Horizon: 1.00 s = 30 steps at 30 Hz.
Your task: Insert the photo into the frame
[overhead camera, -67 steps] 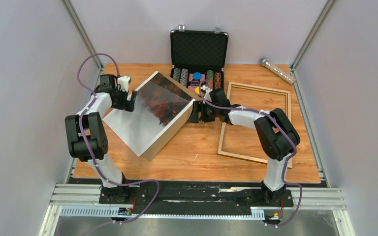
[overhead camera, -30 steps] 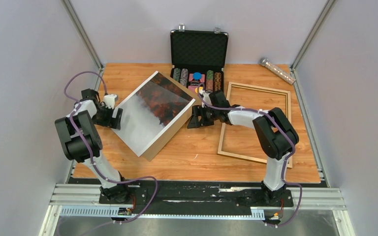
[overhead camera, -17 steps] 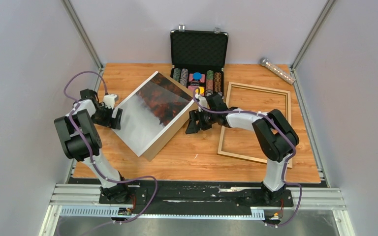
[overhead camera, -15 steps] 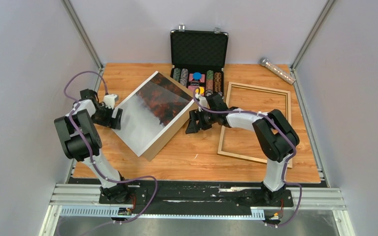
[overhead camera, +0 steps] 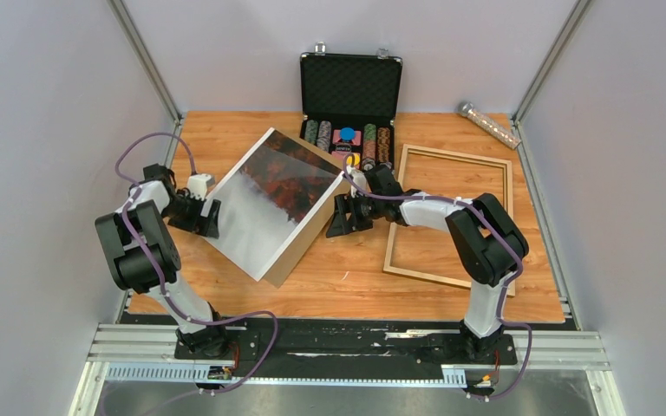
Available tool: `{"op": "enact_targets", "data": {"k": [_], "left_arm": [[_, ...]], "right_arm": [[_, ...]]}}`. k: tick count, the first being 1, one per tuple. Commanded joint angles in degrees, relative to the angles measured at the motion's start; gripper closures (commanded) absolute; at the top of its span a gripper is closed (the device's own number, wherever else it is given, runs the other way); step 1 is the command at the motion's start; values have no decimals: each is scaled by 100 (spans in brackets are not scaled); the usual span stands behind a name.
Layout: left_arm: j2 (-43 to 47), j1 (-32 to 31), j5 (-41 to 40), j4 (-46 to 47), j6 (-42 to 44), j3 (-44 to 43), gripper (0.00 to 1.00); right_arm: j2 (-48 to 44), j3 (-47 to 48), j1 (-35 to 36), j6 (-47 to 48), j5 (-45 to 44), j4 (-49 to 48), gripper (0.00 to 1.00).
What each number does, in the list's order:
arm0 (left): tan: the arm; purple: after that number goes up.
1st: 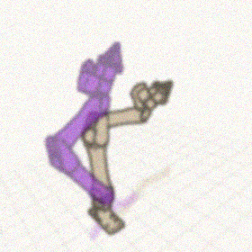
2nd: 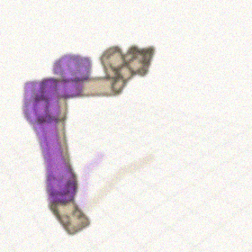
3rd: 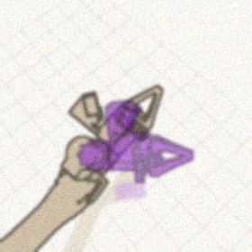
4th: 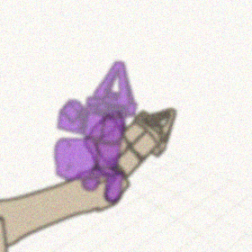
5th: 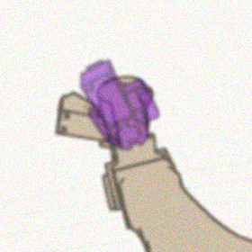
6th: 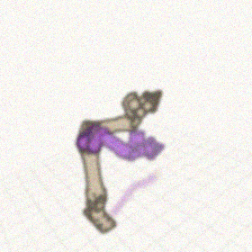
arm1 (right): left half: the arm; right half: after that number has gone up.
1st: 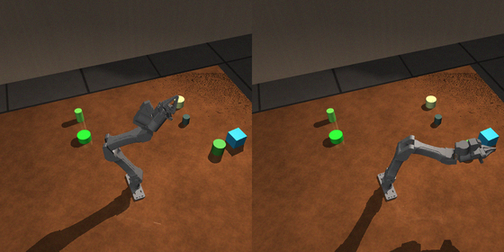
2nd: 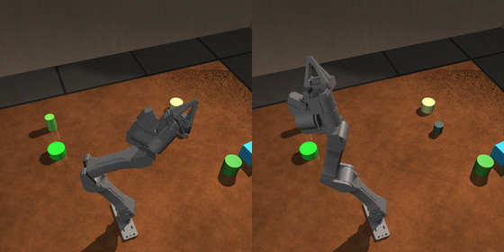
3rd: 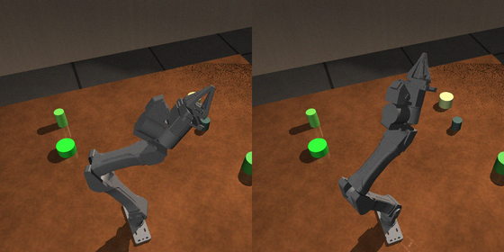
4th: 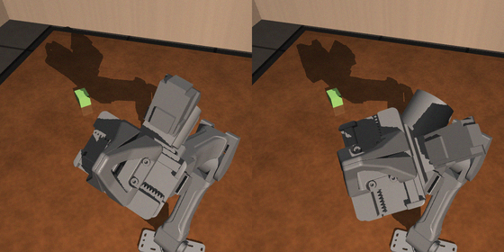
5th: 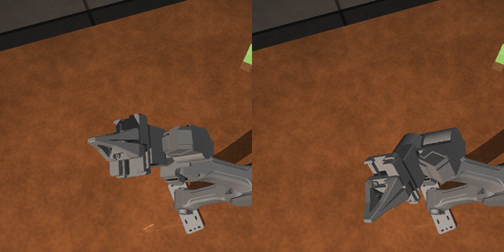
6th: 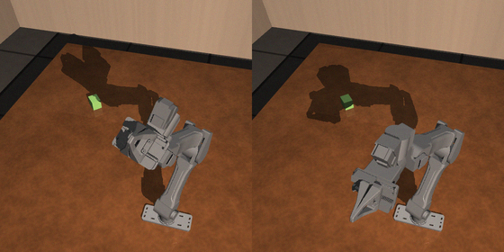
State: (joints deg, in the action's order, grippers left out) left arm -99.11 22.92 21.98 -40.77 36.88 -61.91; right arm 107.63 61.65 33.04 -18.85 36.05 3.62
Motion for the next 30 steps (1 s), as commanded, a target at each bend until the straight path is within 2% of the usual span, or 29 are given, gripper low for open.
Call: {"op": "enact_targets", "data": {"k": [1,7,18,30], "left_arm": [[331,4,359,-420,244,-20,0],[449,-72,603,-766,469,-10,0],[519,-762,758,-847,468,-1,0],[330,-1462,983,-695,133,-33,0]], "right_arm": [[-103,-21,18,-168,207,-309,28],[-10,-38,40,-282,354,-501,28],[12,-39,63,-330,500,-564,28],[47,-135,-34,-229,12,-546,29]]}}
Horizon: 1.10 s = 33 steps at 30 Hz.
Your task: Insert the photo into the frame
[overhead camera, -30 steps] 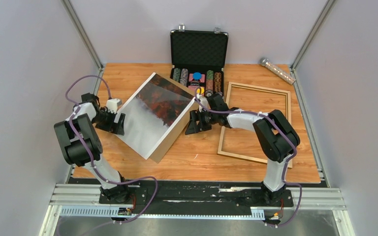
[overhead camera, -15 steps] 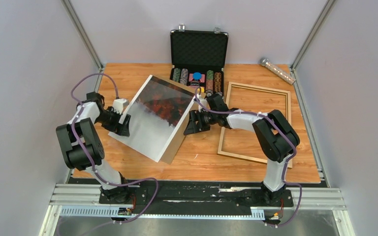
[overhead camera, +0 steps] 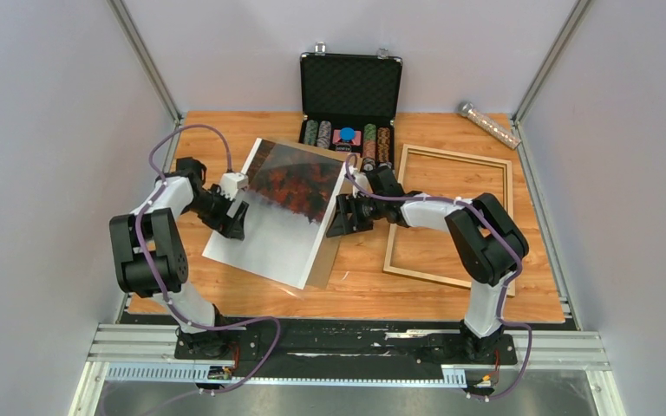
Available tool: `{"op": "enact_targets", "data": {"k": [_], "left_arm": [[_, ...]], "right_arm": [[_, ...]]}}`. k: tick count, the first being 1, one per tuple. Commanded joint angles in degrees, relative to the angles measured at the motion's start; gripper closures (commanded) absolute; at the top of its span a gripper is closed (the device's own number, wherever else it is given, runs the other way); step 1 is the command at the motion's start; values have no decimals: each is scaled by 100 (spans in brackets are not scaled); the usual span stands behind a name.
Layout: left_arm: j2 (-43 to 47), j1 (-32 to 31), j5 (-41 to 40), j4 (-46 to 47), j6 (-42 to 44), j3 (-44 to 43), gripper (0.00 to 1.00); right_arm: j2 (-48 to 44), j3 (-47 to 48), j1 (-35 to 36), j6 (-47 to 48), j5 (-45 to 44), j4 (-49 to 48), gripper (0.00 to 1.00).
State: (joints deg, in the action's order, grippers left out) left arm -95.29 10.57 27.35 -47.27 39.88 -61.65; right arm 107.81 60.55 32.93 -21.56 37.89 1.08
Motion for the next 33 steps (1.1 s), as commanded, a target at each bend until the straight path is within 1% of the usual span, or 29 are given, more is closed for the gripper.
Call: {"op": "enact_targets", "data": {"k": [1,11,16,21,27,31,33], "left_arm": [[-65,-259,459,-39,-183,-63,0],[-133,-517,649,89,-348,-129,0],[-10,-521,613,194,-449,-152,0],[320,-521,487,365,-515,-155,0],[694,-524,296,803,-899,-288,0],[686,-527,490,1003,-1238,-493,0],[533,-534,614,1050,-1363,-630,0]], "right_arm": [[25,-33,-56,33,-214,-286,29],[-131,-179,-337,-74,-399,-318,29],[-190,-226,-436,-92,-457,-337,29],[-173,-226,-549,-98,-416,-345,29],[-173,-252,-642,-35,-440,-363,29],[-142,-216,-660,-19,-440,-389,29],[-125,-182,-673,-9,-451,-398,29]]}}
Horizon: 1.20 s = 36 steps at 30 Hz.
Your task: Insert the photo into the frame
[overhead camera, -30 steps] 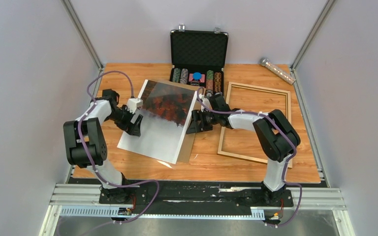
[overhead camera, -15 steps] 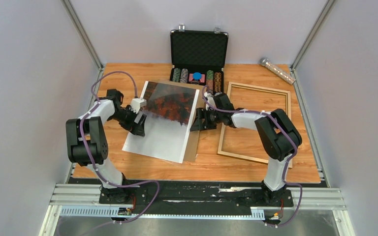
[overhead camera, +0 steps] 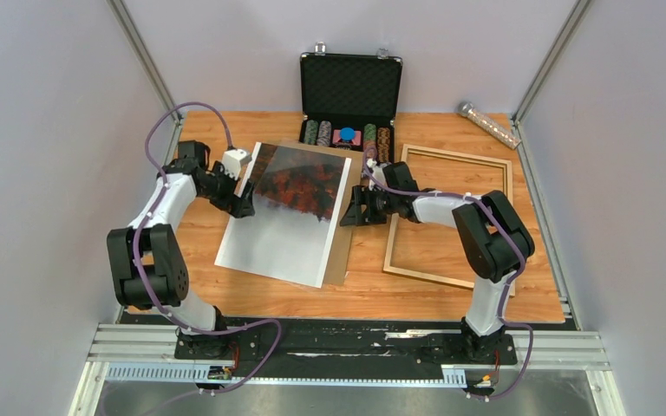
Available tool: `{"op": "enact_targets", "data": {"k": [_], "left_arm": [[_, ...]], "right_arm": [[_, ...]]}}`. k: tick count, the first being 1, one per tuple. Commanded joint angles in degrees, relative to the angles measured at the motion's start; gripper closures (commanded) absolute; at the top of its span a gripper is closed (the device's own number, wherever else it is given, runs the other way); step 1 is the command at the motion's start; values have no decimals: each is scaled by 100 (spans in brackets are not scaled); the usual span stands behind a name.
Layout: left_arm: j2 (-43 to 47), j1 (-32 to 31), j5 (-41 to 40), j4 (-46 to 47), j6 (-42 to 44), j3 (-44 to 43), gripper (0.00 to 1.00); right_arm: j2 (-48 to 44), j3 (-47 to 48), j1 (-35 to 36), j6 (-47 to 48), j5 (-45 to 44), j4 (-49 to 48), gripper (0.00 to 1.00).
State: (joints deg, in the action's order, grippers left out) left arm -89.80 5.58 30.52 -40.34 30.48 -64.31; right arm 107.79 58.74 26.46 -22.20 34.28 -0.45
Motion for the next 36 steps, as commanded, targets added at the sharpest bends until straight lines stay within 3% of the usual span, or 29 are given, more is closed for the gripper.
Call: {"op": "enact_targets", "data": {"k": [1,15,28,36], "left_arm": [[-142,-43,389,367,-461,-455,0],[-1372,-423,557,1019,-1115,-993,0],[-1678,-496,303,1226,-1166,-1067,0],[-1755,-727,716,1002,-1059,-932,0]], "right_arm": [[-113,24,-33,65,-96,-245,29],[-20,162,-184,-103,115,-263,29],[117,239,-185,-136,277,-279,29],[154,307,-180,-162,385,-322,29]]}}
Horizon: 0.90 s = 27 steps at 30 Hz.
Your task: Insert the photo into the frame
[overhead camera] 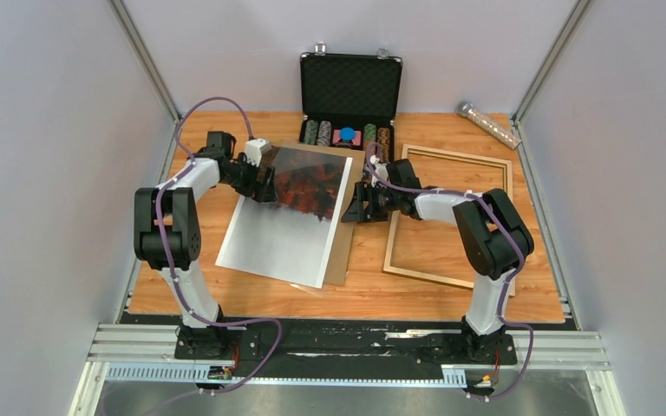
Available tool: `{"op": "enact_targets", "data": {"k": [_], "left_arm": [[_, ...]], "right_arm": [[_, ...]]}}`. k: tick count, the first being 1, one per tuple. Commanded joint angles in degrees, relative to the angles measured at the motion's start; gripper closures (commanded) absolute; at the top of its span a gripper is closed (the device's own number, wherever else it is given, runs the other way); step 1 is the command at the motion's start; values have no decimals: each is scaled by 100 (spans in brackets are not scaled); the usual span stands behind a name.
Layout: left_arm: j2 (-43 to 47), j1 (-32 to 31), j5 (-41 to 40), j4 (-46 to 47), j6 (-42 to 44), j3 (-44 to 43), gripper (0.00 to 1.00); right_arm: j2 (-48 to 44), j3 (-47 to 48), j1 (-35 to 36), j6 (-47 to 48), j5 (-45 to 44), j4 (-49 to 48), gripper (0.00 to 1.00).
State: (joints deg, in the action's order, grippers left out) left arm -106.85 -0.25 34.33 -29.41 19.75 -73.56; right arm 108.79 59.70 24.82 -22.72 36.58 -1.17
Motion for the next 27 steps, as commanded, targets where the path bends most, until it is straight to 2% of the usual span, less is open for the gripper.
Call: {"op": "enact_targets", "data": {"k": [1,11,18,23,27], "left_arm": [[-40,-162,381,-91,12,23,0],[148,-204,767,-56,-112,248,0],[191,-256,992,-106,-156,276,0],[200,-316,1010,-96,-163,316,0],[239,-338,1012,-13,-206,407,0]], "right_arm": [[41,209,-20,-116,164,-252,29],[-54,172,-100,-149,82,-256,29],[-175,-15,-508,-290,251,-310,31],[-275,-184,-702,-468,537,-567,37],[-384,-297,-839,-575,694,-719,46]]}}
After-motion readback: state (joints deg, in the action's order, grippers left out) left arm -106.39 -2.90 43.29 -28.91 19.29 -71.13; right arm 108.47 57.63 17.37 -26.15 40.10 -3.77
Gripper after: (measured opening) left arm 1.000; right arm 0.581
